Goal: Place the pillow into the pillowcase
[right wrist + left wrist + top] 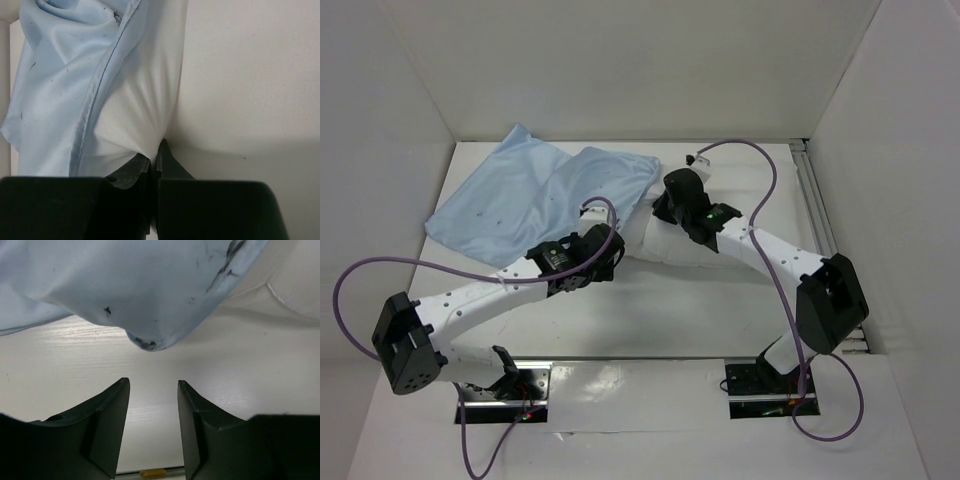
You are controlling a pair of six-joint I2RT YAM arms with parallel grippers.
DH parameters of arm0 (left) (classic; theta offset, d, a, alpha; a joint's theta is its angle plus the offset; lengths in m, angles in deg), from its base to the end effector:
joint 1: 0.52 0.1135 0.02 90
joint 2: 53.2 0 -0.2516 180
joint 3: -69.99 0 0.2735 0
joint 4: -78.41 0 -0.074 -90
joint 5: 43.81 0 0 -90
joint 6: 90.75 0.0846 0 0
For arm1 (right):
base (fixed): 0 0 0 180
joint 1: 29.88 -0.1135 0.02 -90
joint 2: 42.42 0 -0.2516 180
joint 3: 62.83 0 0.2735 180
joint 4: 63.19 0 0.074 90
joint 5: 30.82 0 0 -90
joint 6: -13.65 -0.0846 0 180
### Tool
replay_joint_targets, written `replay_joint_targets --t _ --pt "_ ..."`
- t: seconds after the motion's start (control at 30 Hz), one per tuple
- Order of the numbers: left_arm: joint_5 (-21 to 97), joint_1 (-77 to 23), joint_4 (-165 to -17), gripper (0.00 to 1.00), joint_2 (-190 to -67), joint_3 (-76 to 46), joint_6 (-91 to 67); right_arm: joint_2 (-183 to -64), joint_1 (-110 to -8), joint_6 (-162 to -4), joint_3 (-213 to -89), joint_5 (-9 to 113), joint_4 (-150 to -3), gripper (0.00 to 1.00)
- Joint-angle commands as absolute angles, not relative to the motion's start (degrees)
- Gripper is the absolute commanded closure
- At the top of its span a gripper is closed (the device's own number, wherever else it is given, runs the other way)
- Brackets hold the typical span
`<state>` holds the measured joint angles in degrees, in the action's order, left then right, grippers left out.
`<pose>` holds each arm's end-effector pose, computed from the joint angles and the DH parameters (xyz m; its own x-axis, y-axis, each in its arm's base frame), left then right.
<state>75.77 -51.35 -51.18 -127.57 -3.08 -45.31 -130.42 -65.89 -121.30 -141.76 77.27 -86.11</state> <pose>0.2327 -0.2195 0.2338 -0.6907 -0.1182 -0.7134 -0.0051 0.9873 -0.1587 0.3489 0.2211 0.2400 -0.5476 0.4322 -0.7165 0.0580 0.8738 0.4828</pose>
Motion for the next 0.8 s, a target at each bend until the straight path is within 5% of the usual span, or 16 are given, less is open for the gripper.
replay_joint_targets --t 0.0,0.57,0.73,0.77 --pt "79.6 -49.7 -56.4 0.45 -128.7 -3.8 -46.5 -130.7 -65.2 -121.3 -145.5 77.5 -84.0 1.00" --pt "75.9 -44.8 -59.7 0.53 -134.1 -4.6 -43.3 -131.9 -65.2 -121.3 -146.6 77.5 -84.0 1.00" --pt "74.0 -44.2 -60.3 0.97 -134.8 -6.2 -42.7 -131.9 -65.2 -121.3 -146.6 77.5 -84.0 1.00" --pt "72.5 -44.2 -60.3 1.00 -134.8 -7.6 -42.2 -131.9 -65.2 -121.3 -147.2 77.5 -84.0 1.00"
